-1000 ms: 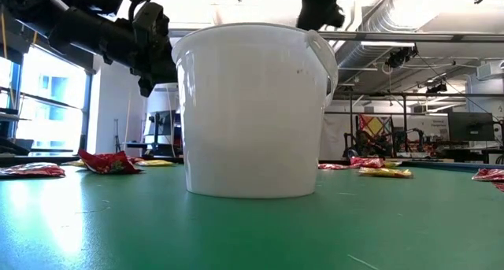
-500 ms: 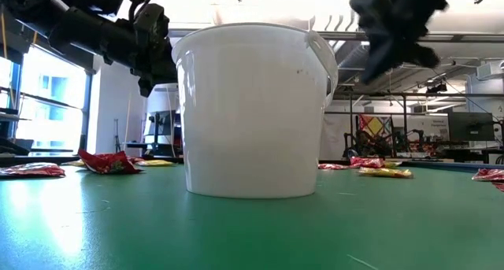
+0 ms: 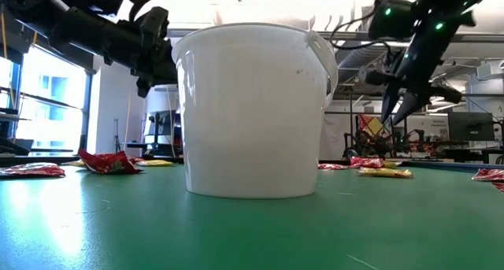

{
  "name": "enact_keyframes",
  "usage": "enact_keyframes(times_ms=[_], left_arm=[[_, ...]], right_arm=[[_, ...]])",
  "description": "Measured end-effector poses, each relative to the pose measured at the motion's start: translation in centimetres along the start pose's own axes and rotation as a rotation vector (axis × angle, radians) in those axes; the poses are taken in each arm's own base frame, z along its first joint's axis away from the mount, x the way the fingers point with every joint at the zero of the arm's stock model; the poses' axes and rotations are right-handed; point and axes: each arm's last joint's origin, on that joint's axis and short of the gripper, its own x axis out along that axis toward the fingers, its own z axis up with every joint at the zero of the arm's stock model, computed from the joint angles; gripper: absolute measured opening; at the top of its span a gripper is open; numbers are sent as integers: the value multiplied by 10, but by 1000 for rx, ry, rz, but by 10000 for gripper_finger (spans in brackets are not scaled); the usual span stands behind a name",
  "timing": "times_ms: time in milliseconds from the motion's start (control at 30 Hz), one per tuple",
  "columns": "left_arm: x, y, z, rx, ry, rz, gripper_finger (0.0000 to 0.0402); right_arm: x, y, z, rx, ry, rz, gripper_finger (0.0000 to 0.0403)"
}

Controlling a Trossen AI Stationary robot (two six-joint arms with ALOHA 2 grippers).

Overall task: Sort candy by brand, put in halloween buckets
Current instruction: Put the yellow candy into the white bucket

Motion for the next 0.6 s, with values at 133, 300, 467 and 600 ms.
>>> enact_keyframes(times_ms=[133,300,467,600], left_arm=[[0,1,0,1,-1,9,0],[1,2,0,-9,2,18,0],[1,3,0,-10,1,22,0],[1,3,0,-10,1,22,0]], right_arm=[[17,-7,24,51,-43,-48,143],[47,-22,47,192,-21,-139,164],[80,-33,61,305,24,-163,165],[97,-42,66,418,51,-200,165]])
